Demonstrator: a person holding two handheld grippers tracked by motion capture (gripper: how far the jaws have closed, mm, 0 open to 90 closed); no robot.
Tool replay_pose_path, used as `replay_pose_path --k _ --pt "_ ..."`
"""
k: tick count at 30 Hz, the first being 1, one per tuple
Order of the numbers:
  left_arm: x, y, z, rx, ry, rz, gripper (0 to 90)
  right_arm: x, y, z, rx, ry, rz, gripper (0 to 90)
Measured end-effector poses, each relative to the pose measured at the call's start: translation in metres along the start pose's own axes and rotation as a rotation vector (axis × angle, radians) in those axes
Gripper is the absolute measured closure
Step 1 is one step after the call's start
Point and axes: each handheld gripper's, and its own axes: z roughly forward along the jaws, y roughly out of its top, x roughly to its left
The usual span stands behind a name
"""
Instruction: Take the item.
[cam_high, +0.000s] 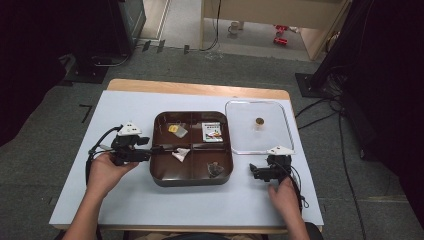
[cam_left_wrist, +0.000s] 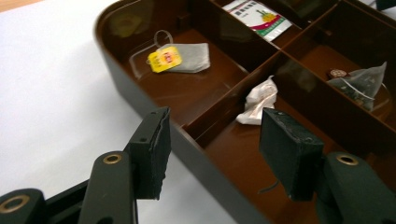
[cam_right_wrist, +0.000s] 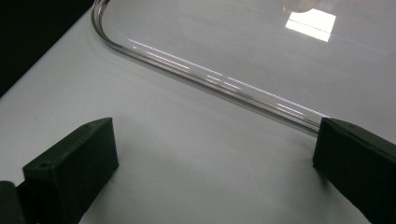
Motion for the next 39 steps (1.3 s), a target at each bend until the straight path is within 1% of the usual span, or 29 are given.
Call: replay_pose_path --k 4,7,11,14,19,21,24,26,28,30,31,36,39 --pt "-0.005 0.003 0.005 -0.003 -0.013 0.019 43.7 0.0 0.0 0.0 0.0 0.0 0.0 0.0" --pt "-0.008 0.004 0.009 -0.003 -0.02 0.021 43.3 0.0 0.0 0.0 0.0 0.0 -0.001 0.0" --pt "-0.011 0.006 0.014 -0.003 -0.025 0.034 42.8 0.0 0.0 0.0 0.0 0.0 0.0 0.0" --pt "-0.014 0.007 0.019 0.006 -0.03 0.045 42.7 0.0 0.0 0.0 0.0 0.0 0.0 0.0" --pt "-0.017 0.01 0.027 0.016 -0.044 0.045 43.0 0.0 0.0 0.0 0.0 0.0 0.0 0.0" --pt "-0.019 0.01 0.03 0.017 -0.048 0.059 44.4 0.0 0.0 0.0 0.0 0.0 0.0 0.0" --pt "-0.021 0.011 0.034 0.047 -0.056 0.063 46.6 0.0 0.0 0.0 0.0 0.0 0.0 0.0" --pt "-0.023 0.011 0.038 0.064 -0.053 0.067 47.9 0.0 0.0 0.0 0.0 0.0 0.0 0.0" --pt "-0.026 0.012 0.041 0.068 -0.055 0.078 47.9 0.0 0.0 0.0 0.0 0.0 0.0 0.0" --pt "-0.029 0.012 0.045 0.073 -0.051 0.106 48.8 0.0 0.0 0.0 0.0 0.0 0.0 0.0" --pt "-0.029 0.012 0.045 0.073 -0.051 0.106 49.2 0.0 0.0 0.0 0.0 0.0 0.0 0.0" --pt "-0.032 0.01 0.053 0.098 -0.029 0.155 50.7 0.0 0.0 0.0 0.0 0.0 0.0 0.0" --pt "-0.034 0.009 0.057 0.099 -0.03 0.178 53.6 0.0 0.0 0.0 0.0 0.0 0.0 0.0"
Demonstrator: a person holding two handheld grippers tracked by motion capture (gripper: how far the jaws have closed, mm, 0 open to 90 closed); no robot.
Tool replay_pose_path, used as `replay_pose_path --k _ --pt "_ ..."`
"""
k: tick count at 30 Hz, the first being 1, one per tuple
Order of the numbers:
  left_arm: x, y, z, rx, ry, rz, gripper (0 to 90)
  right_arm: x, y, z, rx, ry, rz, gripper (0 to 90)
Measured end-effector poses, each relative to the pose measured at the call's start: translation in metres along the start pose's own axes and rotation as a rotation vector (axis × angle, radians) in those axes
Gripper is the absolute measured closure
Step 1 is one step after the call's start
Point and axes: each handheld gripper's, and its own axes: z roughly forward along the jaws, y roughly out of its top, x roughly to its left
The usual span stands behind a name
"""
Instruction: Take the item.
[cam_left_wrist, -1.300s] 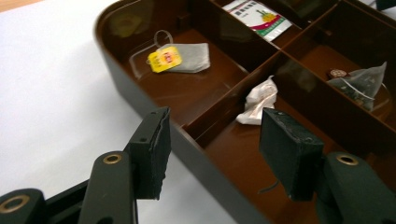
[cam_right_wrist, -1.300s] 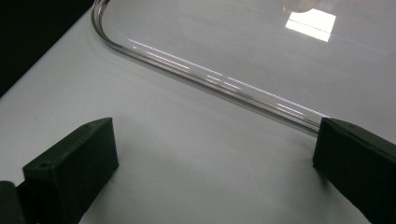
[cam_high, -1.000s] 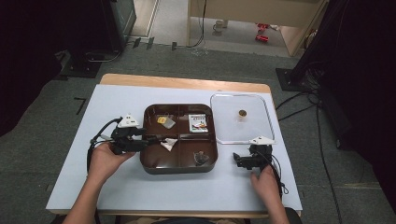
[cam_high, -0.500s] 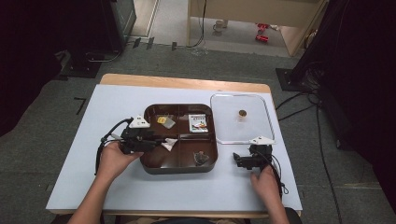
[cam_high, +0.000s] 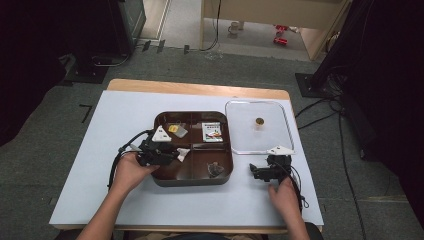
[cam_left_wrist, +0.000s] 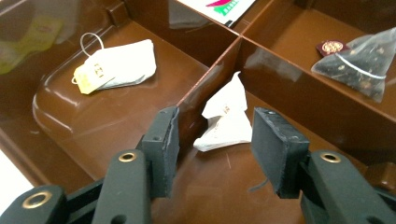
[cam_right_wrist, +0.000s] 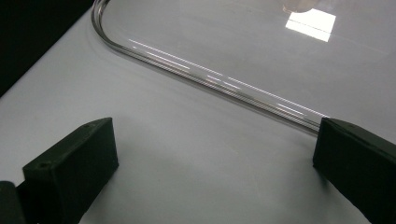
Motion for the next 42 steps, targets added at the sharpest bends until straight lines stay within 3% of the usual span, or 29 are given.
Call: replay_pose_path --k 3,5,11,16,20,21,29,33,38,42 --pt "-0.002 0.0 0.003 -0.009 0.004 0.02 57.1 0.0 0.0 0.0 0.0 0.0 0.0 0.0" --pt "-0.004 0.0 0.005 -0.011 0.008 0.002 57.2 0.0 0.0 0.0 0.0 0.0 0.0 0.0" --pt "-0.006 0.0 0.007 -0.008 0.024 0.004 63.0 0.0 0.0 0.0 0.0 0.0 0.0 0.0" --pt "-0.01 -0.001 0.015 0.005 0.02 0.039 64.1 0.0 0.0 0.0 0.0 0.0 0.0 0.0" --pt "-0.009 -0.001 0.022 0.038 0.021 0.027 65.0 0.0 0.0 0.0 0.0 0.0 0.0 0.0" --pt "-0.007 -0.001 0.022 0.041 0.007 0.002 66.3 0.0 0.0 0.0 0.0 0.0 0.0 0.0" --pt "-0.003 -0.003 0.025 0.093 -0.038 -0.034 63.4 0.0 0.0 0.0 0.0 0.0 0.0 0.0" --pt "-0.003 -0.004 0.025 0.101 -0.039 -0.02 64.6 0.0 0.0 0.0 0.0 -0.001 0.0 0.0" --pt "-0.007 -0.004 0.024 0.103 -0.028 0.002 72.6 0.0 0.0 0.0 0.0 -0.001 0.0 0.0" --pt "-0.008 -0.004 0.024 0.103 -0.032 -0.024 78.8 0.0 0.0 0.0 0.0 0.0 0.0 0.0"
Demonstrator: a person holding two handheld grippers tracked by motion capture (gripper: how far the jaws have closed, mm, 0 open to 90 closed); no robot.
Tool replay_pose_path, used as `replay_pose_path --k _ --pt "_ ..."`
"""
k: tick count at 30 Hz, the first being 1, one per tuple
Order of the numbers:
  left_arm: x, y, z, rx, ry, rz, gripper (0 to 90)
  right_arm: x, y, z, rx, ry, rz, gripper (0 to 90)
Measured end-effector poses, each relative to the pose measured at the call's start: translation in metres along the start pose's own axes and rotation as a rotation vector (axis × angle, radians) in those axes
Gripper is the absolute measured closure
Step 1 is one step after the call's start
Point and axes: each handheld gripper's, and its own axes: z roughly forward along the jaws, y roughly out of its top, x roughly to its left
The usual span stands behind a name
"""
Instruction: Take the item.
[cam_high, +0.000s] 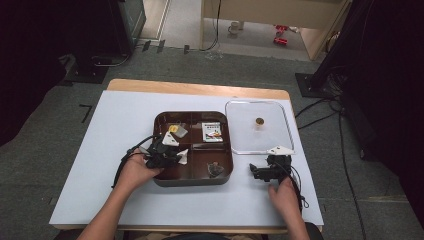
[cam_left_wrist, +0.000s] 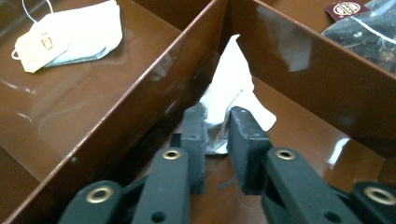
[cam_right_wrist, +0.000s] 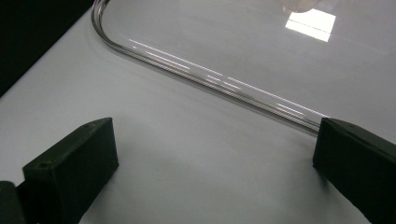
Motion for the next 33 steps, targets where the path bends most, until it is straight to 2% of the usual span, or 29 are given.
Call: replay_pose_path --k 4,10,28,33 --pt "0.001 0.0 -0.001 0.002 -0.014 -0.022 81.0 0.0 0.0 0.0 0.0 0.0 0.0 0.0" --pt "0.002 0.0 -0.003 0.005 -0.021 -0.032 81.4 0.0 0.0 0.0 0.0 -0.001 0.0 0.0" --pt "0.007 -0.002 -0.02 -0.063 -0.039 -0.075 81.4 0.0 0.0 0.0 -0.001 -0.003 -0.002 0.0" --pt "0.008 -0.002 -0.026 -0.089 -0.06 -0.094 81.4 0.0 0.0 0.0 0.0 -0.003 -0.001 0.0"
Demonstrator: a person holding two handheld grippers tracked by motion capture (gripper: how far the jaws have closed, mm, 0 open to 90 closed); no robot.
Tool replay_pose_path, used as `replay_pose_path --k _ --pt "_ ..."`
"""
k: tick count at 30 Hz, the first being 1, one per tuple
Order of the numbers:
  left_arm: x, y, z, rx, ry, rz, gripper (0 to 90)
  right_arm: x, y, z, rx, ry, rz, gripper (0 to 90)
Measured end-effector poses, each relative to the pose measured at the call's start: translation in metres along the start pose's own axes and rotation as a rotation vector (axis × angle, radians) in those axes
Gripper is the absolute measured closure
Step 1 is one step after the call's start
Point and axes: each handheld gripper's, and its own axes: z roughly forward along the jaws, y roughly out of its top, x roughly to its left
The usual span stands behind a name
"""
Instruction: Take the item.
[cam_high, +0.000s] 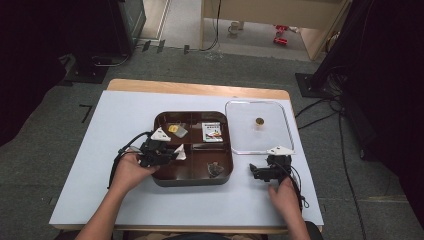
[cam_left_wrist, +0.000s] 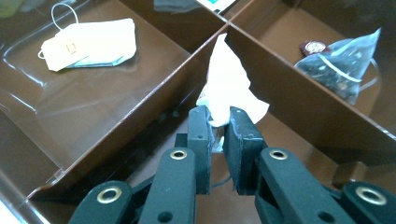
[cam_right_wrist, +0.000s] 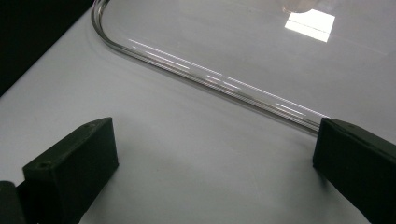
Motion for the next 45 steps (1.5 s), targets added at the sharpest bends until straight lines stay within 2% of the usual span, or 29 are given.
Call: replay_pose_path --k 1,3,8,19,24,35,45 --pt "0.0 0.0 -0.001 -0.009 -0.013 -0.01 81.3 0.0 0.0 0.0 0.0 0.0 0.0 0.0" --pt "0.0 0.0 -0.004 -0.021 -0.013 -0.024 81.3 0.0 0.0 0.0 0.0 0.001 0.0 0.0" --pt "-0.001 -0.001 -0.01 -0.04 0.001 -0.009 81.3 0.0 0.0 0.0 0.0 0.002 0.002 0.0" --pt "0.0 -0.003 -0.031 -0.074 0.028 -0.019 81.2 0.0 0.0 0.0 0.001 0.003 0.001 0.0" --pt "0.002 -0.003 -0.037 -0.074 0.037 -0.024 80.9 0.0 0.0 0.0 0.001 0.003 0.001 0.0" --pt "0.01 -0.007 -0.056 -0.094 0.065 -0.039 80.7 0.0 0.0 0.0 0.001 0.003 0.002 0.0" --pt "0.022 -0.015 -0.073 -0.116 0.101 -0.076 80.7 0.0 0.0 0.0 0.001 0.003 0.002 0.0"
